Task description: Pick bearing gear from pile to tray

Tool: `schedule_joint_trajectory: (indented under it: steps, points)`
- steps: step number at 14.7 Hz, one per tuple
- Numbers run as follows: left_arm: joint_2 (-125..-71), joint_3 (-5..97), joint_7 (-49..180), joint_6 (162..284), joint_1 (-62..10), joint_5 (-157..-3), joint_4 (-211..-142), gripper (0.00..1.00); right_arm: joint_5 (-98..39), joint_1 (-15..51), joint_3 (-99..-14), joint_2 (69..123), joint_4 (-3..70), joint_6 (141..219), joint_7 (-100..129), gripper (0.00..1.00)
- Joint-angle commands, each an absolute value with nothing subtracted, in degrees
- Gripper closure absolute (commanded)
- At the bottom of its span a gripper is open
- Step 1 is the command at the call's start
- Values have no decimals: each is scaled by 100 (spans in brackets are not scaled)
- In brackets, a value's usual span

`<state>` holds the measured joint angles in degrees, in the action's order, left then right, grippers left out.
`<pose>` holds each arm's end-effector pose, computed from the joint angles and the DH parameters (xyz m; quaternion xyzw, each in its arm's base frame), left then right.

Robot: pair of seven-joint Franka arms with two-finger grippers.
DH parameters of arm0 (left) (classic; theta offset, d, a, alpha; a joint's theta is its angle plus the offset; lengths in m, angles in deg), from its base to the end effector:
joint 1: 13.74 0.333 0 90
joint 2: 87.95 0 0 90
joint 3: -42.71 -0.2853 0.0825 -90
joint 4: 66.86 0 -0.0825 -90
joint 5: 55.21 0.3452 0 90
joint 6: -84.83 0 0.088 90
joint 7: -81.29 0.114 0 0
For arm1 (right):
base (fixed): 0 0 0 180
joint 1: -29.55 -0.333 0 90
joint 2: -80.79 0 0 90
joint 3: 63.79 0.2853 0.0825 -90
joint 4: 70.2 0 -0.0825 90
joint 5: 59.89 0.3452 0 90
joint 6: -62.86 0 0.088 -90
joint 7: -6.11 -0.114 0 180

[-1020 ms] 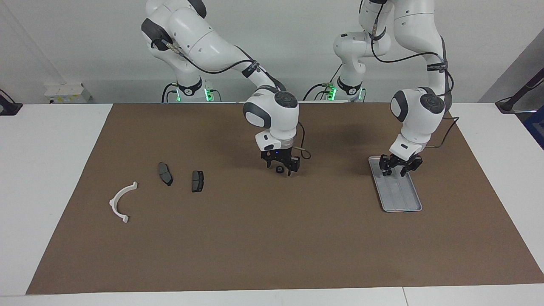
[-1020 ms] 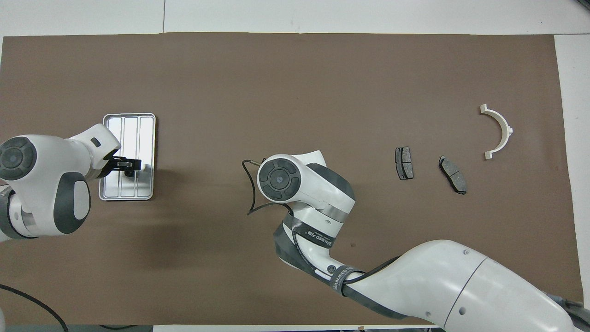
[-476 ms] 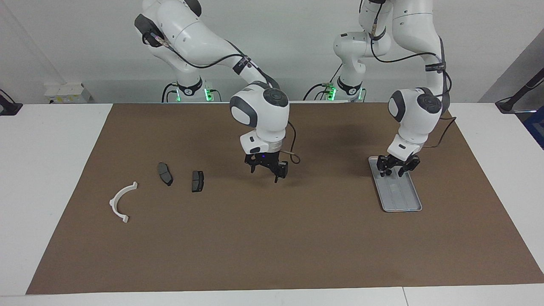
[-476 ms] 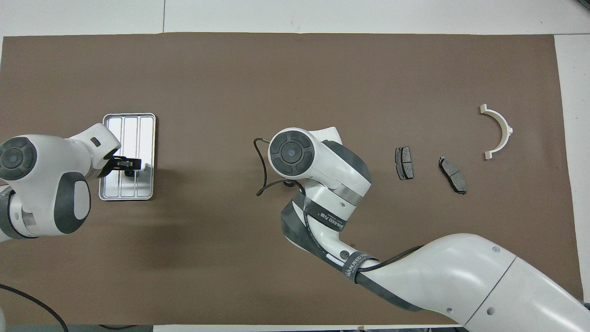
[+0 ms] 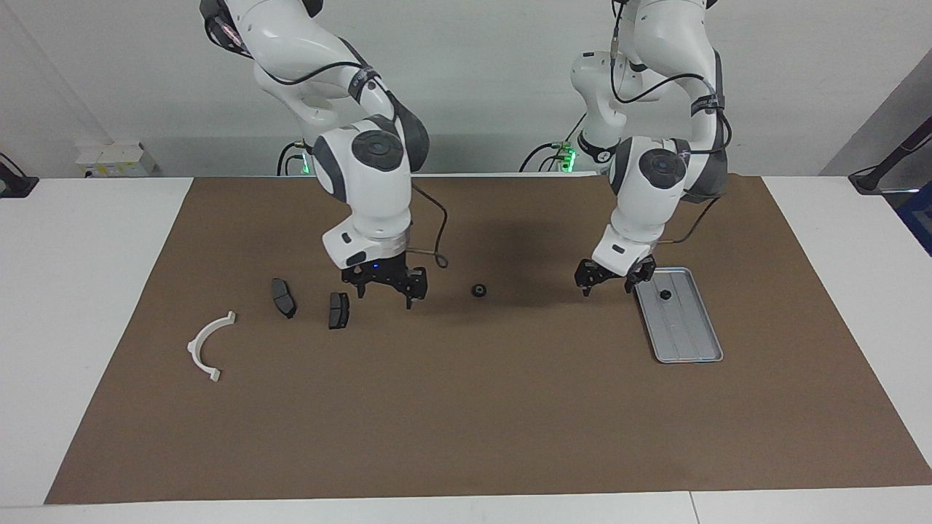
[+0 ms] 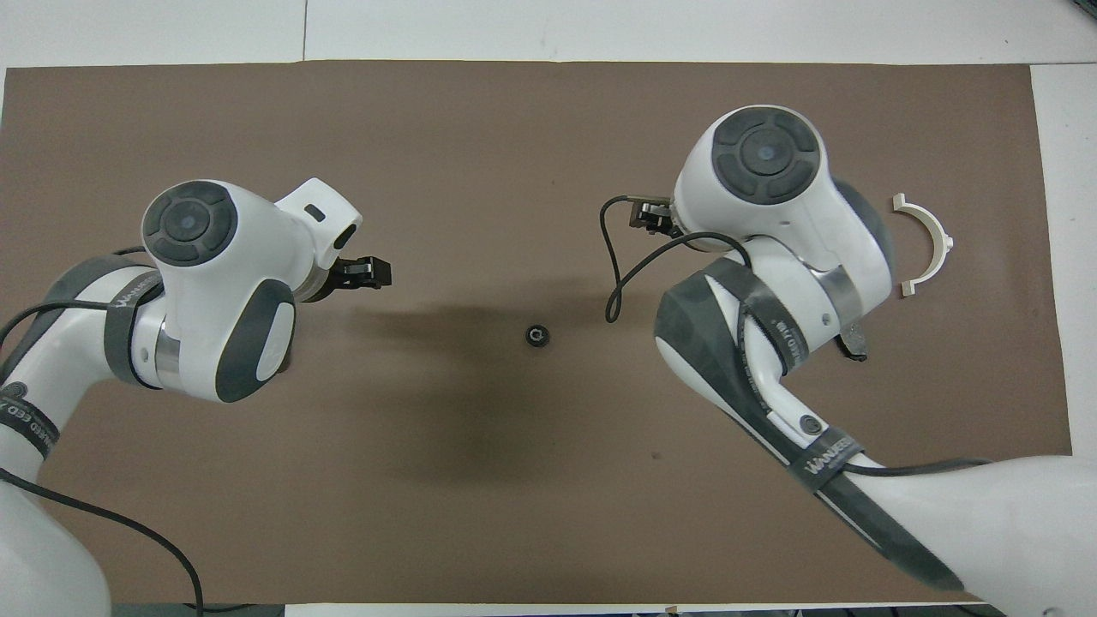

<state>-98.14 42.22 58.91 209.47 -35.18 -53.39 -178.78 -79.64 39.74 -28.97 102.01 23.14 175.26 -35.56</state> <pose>0.5242 -0.1994 0.3756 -0.9997 -0.0037 -0.0257 0.0049 0.5784 0.1964 0.4181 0.9930 -0.1026 0.0455 0.0377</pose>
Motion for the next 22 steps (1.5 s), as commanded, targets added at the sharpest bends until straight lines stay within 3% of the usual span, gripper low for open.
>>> schedule_joint_trajectory:
  steps: [1,7,10,14,22]
  points:
    - [-10052,4130,4907,20867,-4193,-5004,-17550,0,-7572,4482,-2811,9899,2402,17300,-2530,0]
    - [-10192,4148,3798,20806,-5222,-5038,-17330,0,-7290,5160,-2820,9556,2402,16930,-1096,0]
    - [-10639,4148,3244,20893,-5697,-5055,-17068,0,-7289,5345,-2837,9494,2402,16877,-664,0]
    - [-11228,4165,3190,21095,-5768,-5081,-16478,0,-7289,5582,-2846,9477,2402,16868,-356,0]
    - [-11282,4148,3260,21245,-5522,-4994,-16591,0,-7289,5635,-2855,9468,2402,16877,-320,0]
